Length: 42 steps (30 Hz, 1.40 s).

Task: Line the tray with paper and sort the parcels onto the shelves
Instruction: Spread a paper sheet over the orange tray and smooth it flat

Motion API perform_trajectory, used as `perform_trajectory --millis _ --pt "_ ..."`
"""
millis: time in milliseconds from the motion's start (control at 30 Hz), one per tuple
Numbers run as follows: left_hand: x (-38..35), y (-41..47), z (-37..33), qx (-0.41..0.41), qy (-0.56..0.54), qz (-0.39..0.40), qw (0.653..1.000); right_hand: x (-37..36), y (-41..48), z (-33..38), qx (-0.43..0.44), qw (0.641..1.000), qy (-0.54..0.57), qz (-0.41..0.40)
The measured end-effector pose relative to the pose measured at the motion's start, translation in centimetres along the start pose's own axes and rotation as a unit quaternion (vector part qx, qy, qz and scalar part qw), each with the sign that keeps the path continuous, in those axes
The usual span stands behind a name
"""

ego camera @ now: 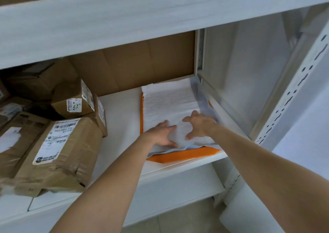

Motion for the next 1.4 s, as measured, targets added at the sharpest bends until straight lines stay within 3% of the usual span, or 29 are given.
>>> perform_trajectory --millis 200,333,500,600,800,867,900,967,1000,1167,1267,1400 --pt "0.6 -2.9 -0.1 -0.006 0.012 -0.038 0.999 -0.6 -3.2 -1.5 -0.022 0.999 0.038 0.02" --pt "1.9 -3.8 -1.0 0.014 -0.087 -0.083 0.993 1.2 -4.4 -0.1 -0.038 0.981 0.192 0.015" --pt "0.7 -4.7 -2.5 0.052 -0.154 0.007 0.987 0.8 -5.6 0.9 -0.052 0.986 0.134 0.085" --pt "0.8 -5.1 -2.3 0.073 -0.157 0.025 0.985 0.6 -6.0 0.5 -0.062 0.982 0.151 0.097" --pt "0.1 -5.8 -2.7 0.136 -0.192 0.15 0.96 -0.4 -6.4 0.7 -0.054 0.962 0.171 0.206" --pt "0.4 -5.2 -2.5 0.142 -0.236 0.104 0.956 0.5 -5.5 0.9 -0.035 0.979 0.155 0.124" --pt "1.0 -4.6 -2.2 0.133 -0.233 0.041 0.962 1.1 -4.6 0.9 -0.018 0.991 0.122 0.05" --pt "2.3 -3.3 -1.7 0.09 -0.129 -0.109 0.981 1.8 -3.6 1.5 0.017 0.996 0.056 -0.062" --pt "2.3 -2.7 -1.7 0.069 -0.081 -0.145 0.984 1.5 -3.3 1.9 0.031 0.996 0.044 -0.067" --pt "-1.2 0.1 -0.5 0.069 -0.039 -0.06 0.995 -2.5 -1.3 3.3 0.043 0.997 0.035 0.047" --pt "-0.8 1.0 0.9 0.068 0.036 -0.09 0.993 -2.5 0.2 1.6 -0.001 1.0 0.001 0.016" --pt "1.5 2.2 2.8 0.121 0.049 -0.149 0.98 -1.1 2.4 -0.8 -0.09 0.994 -0.022 -0.064"
Point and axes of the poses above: each hand's wrist, its own y-axis towards the middle knuckle, its own x-axis out of the back of the hand, z = x × y, the point moved 5 cm from there along y, towards the middle knuckle, and after that the axes turned 12 degrees about -z, right-handed, at the moved point
